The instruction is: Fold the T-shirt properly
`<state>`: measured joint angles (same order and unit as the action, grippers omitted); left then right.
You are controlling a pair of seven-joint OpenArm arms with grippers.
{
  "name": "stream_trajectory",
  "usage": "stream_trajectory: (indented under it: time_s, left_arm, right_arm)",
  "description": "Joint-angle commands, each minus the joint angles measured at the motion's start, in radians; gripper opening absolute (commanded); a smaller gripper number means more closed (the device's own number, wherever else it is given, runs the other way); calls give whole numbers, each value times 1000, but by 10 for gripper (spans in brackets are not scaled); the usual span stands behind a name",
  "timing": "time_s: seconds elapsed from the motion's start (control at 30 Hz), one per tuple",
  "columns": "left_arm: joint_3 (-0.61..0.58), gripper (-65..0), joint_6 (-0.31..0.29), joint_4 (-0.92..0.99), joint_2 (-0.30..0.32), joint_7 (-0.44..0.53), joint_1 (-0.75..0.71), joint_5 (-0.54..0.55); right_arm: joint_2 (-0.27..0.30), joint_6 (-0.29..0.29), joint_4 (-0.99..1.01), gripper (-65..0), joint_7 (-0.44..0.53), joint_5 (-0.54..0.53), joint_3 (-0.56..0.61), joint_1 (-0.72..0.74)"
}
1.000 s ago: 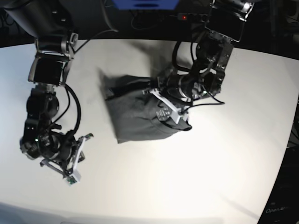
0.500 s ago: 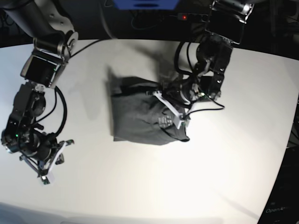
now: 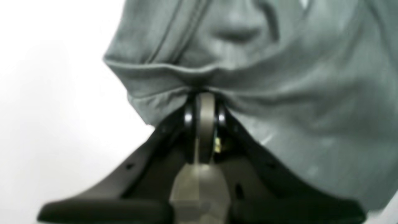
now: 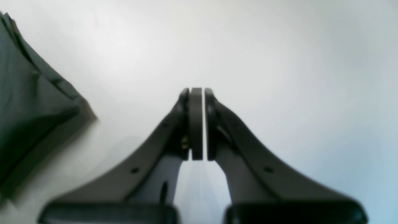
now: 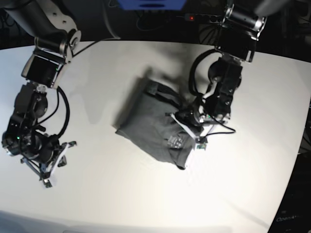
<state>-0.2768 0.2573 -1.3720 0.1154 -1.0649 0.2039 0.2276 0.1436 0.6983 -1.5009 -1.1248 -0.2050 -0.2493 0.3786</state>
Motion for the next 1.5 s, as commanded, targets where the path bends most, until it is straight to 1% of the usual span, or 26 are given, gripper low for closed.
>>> stream_trajectory:
  time_s: [0.0, 0.2, 0.33, 0.47, 0.67, 0.77, 0.9, 1.07, 1.13, 1.2, 1.3, 1.4, 1.47]
  left_arm:
    - [3, -628, 4, 16, 4, 1, 12, -21]
    - [-5, -628, 4, 72, 0, 70, 68, -21]
    - [-5, -628, 4, 87, -1, 71, 108, -21]
    - [-6, -628, 4, 95, -27, 88, 147, -21]
    - [-6, -628, 1, 99, -64, 190, 156, -23]
    - [-6, -628, 1, 107, -73, 216, 156, -23]
    - [-8, -628, 0, 233, -95, 219, 199, -23]
    - [-77, -628, 3, 365, -92, 341, 222, -23]
    - [-98, -628, 3, 400, -92, 368, 226, -23]
    - [-105, -628, 3, 434, -96, 394, 239, -23]
    - [-105, -628, 0, 466, -102, 427, 260, -23]
    - [-106, -628, -2, 467, -128, 427, 279, -23]
    - [-124, -628, -3, 467, -132, 430, 288, -23]
  right_arm:
    - [18, 0, -17, -647, 21, -11, -2, 29]
    - [40, 0, -17, -647, 22, -12, -3, 21]
    - [41, 0, -77, -647, 22, -12, -3, -3]
    - [46, 0, -163, -647, 22, -12, -3, -34]
    - [47, 0, -234, -647, 19, -11, -3, -85]
    - [47, 0, -272, -647, 21, -11, -3, -123]
    - [46, 0, -359, -647, 21, -14, -5, -200]
    - [43, 0, -436, -647, 22, -14, -6, -280]
    - [41, 0, -441, -647, 24, -15, -29, -300]
    - [40, 0, -441, -647, 27, -18, -77, -306]
    - [43, 0, -441, -647, 45, -73, -143, -320]
    - [43, 0, -441, -647, 48, -83, -192, -336]
    - [43, 0, -442, -647, 48, -83, -209, -343]
